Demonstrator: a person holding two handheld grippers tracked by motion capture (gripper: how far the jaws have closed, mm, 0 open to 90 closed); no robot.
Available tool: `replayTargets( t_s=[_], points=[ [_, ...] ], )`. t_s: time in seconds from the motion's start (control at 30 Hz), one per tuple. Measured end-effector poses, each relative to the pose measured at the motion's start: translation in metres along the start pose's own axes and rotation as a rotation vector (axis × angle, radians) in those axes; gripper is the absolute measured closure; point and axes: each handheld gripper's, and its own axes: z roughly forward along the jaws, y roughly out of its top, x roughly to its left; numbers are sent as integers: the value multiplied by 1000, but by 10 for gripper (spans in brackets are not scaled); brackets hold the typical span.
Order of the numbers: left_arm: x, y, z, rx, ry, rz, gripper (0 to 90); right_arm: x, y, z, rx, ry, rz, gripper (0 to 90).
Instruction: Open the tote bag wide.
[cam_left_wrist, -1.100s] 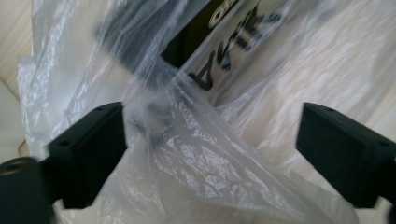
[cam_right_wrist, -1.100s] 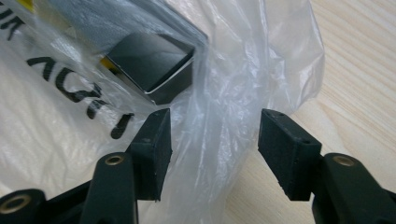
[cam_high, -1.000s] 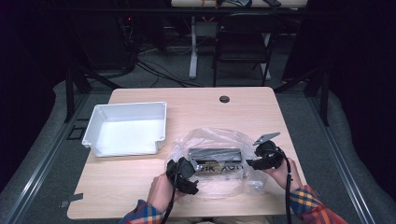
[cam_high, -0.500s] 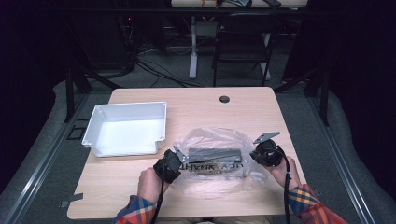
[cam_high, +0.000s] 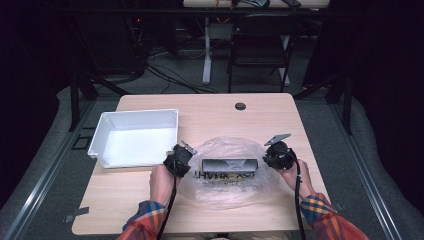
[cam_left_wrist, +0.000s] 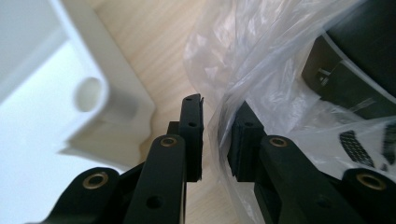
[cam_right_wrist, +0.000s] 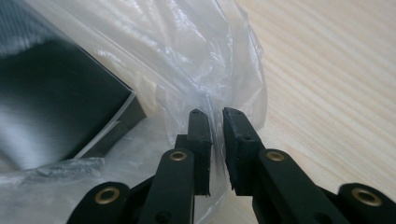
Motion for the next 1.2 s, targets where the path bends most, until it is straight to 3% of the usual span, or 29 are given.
replayTargets(
  t_s=[0.1, 0.13, 0.2, 0.3, 0.4, 0.53, 0.67, 0.7, 0.73, 0.77, 0.9, 1.07, 1.2],
  points=[
    [-4, -1, 8, 34, -5, 27, 787, -1, -1, 6, 23, -13, 2, 818],
    [-7, -2, 10, 49, -9, 39, 796, -3, -3, 9, 55, -19, -20, 824],
    [-10, -4, 14, 65, -16, 60, 808, -2, -5, 10, 53, -24, -20, 825],
    [-13, -5, 13, 76, -33, 85, 833, -2, -7, 9, 98, -36, -59, 819],
    [-14, -8, 11, 77, -66, 88, 831, -4, -10, 7, 122, -51, -79, 776],
    [-14, -11, 10, 74, -94, 80, 828, -10, -14, 2, 137, -9, -71, 659],
    [-12, -13, 9, 68, -124, 65, 811, -19, -18, -10, 105, 42, -33, 492],
    [-11, -13, 9, 70, -125, 60, 811, -19, -18, -10, 105, 42, -33, 492],
    [-10, -14, 9, 64, -135, 53, 810, -22, -19, -15, 90, 71, -21, 474],
    [-10, -14, 8, 61, -155, 35, 803, -27, -19, -26, 39, 100, 5, 426],
    [-9, -14, 7, 59, -176, 25, 803, -30, -15, -51, -47, 140, 35, 393],
    [-8, -13, 5, 52, -190, 22, 803, -20, -9, -69, -102, 149, 21, 428],
    [-6, -13, 4, 15, -191, -5, 806, -15, -9, -54, -88, 159, 8, 708]
  ],
)
